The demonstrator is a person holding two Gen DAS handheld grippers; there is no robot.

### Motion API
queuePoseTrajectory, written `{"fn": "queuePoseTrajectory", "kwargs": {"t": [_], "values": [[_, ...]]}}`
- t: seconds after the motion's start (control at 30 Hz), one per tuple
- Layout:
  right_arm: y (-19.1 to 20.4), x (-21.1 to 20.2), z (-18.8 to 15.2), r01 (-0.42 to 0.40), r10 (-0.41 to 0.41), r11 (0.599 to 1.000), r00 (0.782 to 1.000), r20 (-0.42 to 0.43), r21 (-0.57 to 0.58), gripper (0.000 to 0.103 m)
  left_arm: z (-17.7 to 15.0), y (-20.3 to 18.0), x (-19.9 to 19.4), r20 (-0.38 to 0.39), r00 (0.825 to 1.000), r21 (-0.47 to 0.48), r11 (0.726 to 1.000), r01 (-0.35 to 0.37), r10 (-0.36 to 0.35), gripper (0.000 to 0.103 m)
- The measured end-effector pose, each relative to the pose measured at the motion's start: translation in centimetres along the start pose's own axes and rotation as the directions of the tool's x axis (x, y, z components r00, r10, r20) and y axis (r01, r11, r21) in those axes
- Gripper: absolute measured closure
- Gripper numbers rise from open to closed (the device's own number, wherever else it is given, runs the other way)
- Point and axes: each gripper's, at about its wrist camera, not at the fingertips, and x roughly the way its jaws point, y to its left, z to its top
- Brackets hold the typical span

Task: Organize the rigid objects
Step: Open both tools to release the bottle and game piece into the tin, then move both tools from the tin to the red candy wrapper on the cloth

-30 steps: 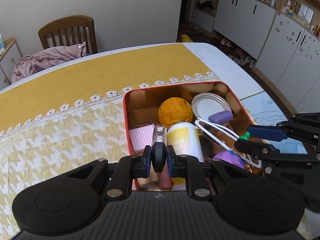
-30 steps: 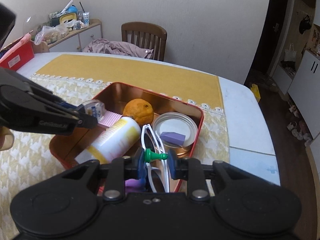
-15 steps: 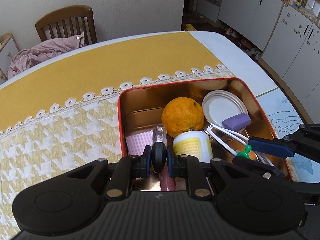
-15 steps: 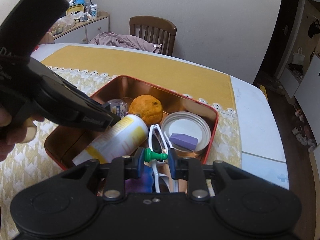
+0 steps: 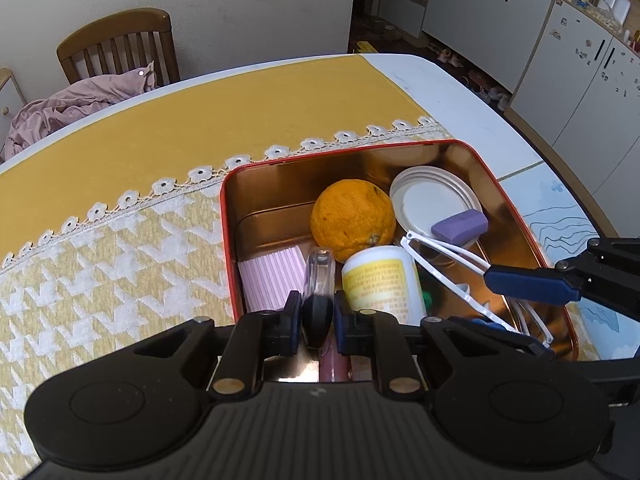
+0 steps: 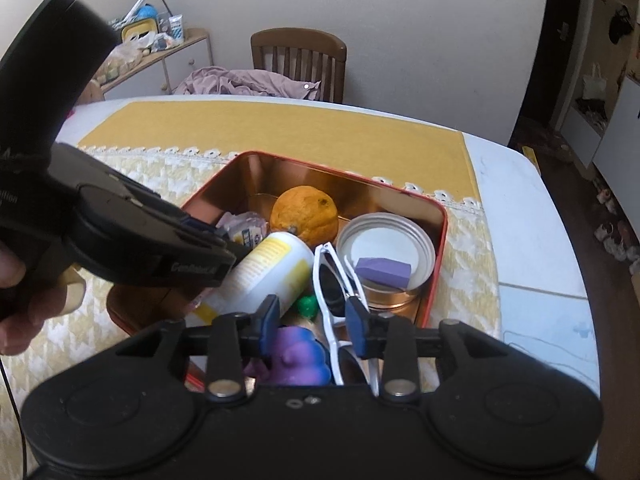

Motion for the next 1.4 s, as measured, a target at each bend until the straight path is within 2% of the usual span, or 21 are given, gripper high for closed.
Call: {"fn": "queuePoseTrajectory", "kwargs": {"t": [0.33,0.37,0.4,0.57,0.77,0.83,0.9,1.07,1.17,1.3,1.4], "values": [[0.3,-1.9,-0.3,0.004,-0.005,0.998,1.000,0.014,0.056,0.052,-0.8,0.1,-2.3,0.022,0.999,-0.004,0.999,0.035,-0.035,0.086],[0.3,-2.2,-0.3,-0.001,0.000,0.998,1.000,0.018,0.068,0.047,-0.9,0.0,-2.6,0.027,0.999,-0.004,0.999,0.039,-0.039,0.086],[0.3,-2.5,-0.4,-0.004,0.002,0.997,1.000,0.023,0.077,0.042,-1.0,0.0,-2.9,0.031,0.999,-0.003,0.999,0.044,-0.044,0.084],[0.9,-3.8,-0.7,0.006,-0.009,0.997,0.999,0.043,0.076,0.038,-1.9,-0.1,-4.8,0.059,0.996,0.008,0.998,0.066,-0.066,0.074],[2.3,-5.8,-1.2,0.005,-0.012,0.997,0.997,0.075,0.083,0.028,-3.3,0.1,-7.4,0.088,0.991,0.019,0.995,0.096,-0.097,0.073],[2.8,-6.5,-1.4,0.000,-0.007,0.996,0.996,0.085,0.084,0.024,-4.0,0.3,-8.4,0.100,0.990,0.026,0.994,0.102,-0.104,0.069],[3.4,-7.2,-1.6,-0.003,-0.005,0.997,0.996,0.095,0.083,0.022,-4.7,0.5,-9.4,0.121,0.987,0.032,0.994,0.104,-0.108,0.051],[4.9,-8.9,-2.1,-0.030,0.017,0.994,0.992,0.124,0.109,0.020,-6.6,1.9,-12.3,0.169,0.979,0.033,0.993,0.110,-0.113,0.045],[6.3,-9.8,-2.5,-0.054,0.039,0.993,0.989,0.141,0.108,0.016,-7.9,2.9,-14.2,0.202,0.974,0.038,0.994,0.100,-0.106,0.032],[8.5,-10.9,-3.1,-0.092,0.077,0.992,0.983,0.169,0.088,0.007,-9.8,4.4,-16.7,0.257,0.963,0.036,0.997,0.074,-0.081,0.023],[10.5,-11.6,-3.7,-0.112,0.097,0.991,0.978,0.186,0.068,0.000,-11.4,5.7,-18.2,0.279,0.957,0.029,0.997,0.074,-0.079,0.021]]}}
